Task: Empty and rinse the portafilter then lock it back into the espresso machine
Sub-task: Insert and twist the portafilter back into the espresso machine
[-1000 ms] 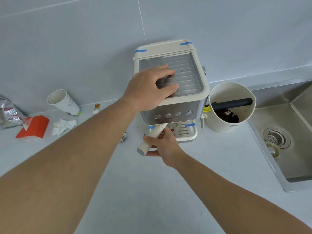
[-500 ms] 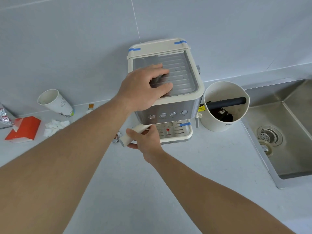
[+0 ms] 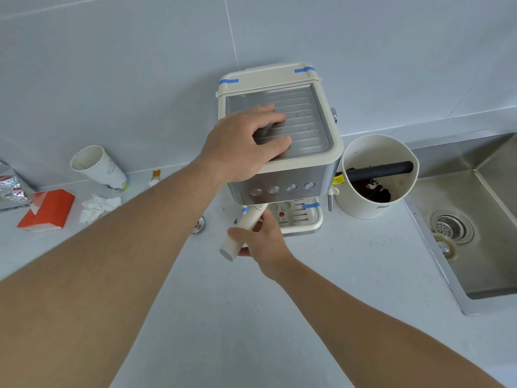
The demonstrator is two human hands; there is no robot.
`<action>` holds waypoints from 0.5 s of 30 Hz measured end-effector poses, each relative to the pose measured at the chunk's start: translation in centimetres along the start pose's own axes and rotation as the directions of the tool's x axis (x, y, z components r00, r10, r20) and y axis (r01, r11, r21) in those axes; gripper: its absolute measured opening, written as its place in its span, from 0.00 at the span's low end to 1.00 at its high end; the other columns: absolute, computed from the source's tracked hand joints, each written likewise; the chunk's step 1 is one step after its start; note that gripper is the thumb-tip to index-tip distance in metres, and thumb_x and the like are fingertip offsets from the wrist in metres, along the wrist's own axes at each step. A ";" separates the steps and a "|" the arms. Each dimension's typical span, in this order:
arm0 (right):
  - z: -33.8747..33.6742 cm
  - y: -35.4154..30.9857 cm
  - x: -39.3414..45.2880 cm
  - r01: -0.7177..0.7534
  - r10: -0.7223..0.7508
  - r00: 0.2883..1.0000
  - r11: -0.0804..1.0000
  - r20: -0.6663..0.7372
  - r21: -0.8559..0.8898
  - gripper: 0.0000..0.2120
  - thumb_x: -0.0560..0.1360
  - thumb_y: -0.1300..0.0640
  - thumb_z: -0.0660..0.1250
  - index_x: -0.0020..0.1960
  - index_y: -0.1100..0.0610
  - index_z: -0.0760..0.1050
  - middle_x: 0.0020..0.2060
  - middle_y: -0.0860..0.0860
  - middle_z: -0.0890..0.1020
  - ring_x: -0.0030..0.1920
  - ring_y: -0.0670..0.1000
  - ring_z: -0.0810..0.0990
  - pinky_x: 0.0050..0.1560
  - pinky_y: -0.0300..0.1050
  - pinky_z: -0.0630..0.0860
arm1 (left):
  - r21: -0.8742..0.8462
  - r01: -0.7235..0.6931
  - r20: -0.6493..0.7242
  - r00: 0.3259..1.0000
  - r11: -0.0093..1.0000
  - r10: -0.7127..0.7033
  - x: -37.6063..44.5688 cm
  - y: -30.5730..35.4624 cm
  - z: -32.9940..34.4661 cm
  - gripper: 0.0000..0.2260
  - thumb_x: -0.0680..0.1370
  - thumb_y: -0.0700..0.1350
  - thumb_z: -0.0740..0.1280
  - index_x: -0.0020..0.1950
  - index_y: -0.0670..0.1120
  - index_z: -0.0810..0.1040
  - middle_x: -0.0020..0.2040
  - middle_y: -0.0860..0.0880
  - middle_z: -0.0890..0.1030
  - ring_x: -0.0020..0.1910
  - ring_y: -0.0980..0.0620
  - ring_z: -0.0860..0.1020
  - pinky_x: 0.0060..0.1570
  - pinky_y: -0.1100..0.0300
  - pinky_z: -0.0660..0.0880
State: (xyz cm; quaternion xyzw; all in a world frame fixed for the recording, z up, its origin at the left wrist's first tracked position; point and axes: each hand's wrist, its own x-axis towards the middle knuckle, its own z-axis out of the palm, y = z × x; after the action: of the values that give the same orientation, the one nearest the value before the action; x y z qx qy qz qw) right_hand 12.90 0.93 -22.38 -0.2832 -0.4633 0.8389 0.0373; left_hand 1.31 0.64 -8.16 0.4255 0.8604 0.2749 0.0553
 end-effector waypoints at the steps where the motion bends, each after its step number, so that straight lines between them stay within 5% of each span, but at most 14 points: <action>1: -0.9 -0.1 -0.4 -0.004 0.004 1.000 1.000 0.025 -0.009 0.20 0.70 0.69 0.73 0.55 0.53 0.71 0.47 0.55 0.77 0.43 0.55 0.82 0.42 0.55 0.84 | 0.004 0.000 0.000 1.000 1.000 0.000 0.0 0.0 0.0 0.22 0.74 0.62 0.66 0.67 0.61 0.75 0.74 0.61 0.69 0.72 0.59 0.67 0.71 0.53 0.62; 6: -3.3 -0.6 -1.4 -0.074 0.067 0.988 0.996 0.136 0.050 0.22 0.71 0.72 0.68 0.58 0.53 0.69 0.45 0.59 0.73 0.34 0.60 0.80 0.47 0.65 0.81 | 0.022 0.000 0.005 1.000 1.000 0.000 0.0 0.2 0.0 0.22 0.74 0.61 0.65 0.68 0.62 0.74 0.74 0.61 0.68 0.72 0.58 0.67 0.70 0.55 0.62; 10: -2.1 -0.4 -1.8 -0.129 0.109 0.988 0.970 0.106 0.204 0.23 0.73 0.72 0.63 0.63 0.54 0.68 0.42 0.59 0.72 0.31 0.57 0.77 0.36 0.54 0.81 | 0.036 -0.015 0.014 1.000 0.999 0.015 -0.1 0.0 0.0 0.22 0.74 0.62 0.64 0.68 0.62 0.74 0.74 0.60 0.68 0.73 0.57 0.66 0.72 0.52 0.61; 15: -3.1 -0.9 -2.1 -0.134 0.134 0.991 0.990 0.013 0.052 0.20 0.72 0.71 0.63 0.60 0.54 0.70 0.39 0.58 0.72 0.29 0.54 0.75 0.31 0.49 0.77 | 0.057 -0.065 0.030 0.998 0.996 0.063 0.0 -0.2 -0.2 0.22 0.76 0.60 0.65 0.70 0.58 0.73 0.75 0.56 0.68 0.75 0.58 0.63 0.75 0.51 0.56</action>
State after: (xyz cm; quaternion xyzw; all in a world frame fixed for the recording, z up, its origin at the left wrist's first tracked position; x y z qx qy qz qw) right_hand 16.08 3.04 -22.00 -0.3088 -0.4213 0.8526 -0.0138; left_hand 1.15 0.46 -8.12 0.4581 0.8531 0.2453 0.0460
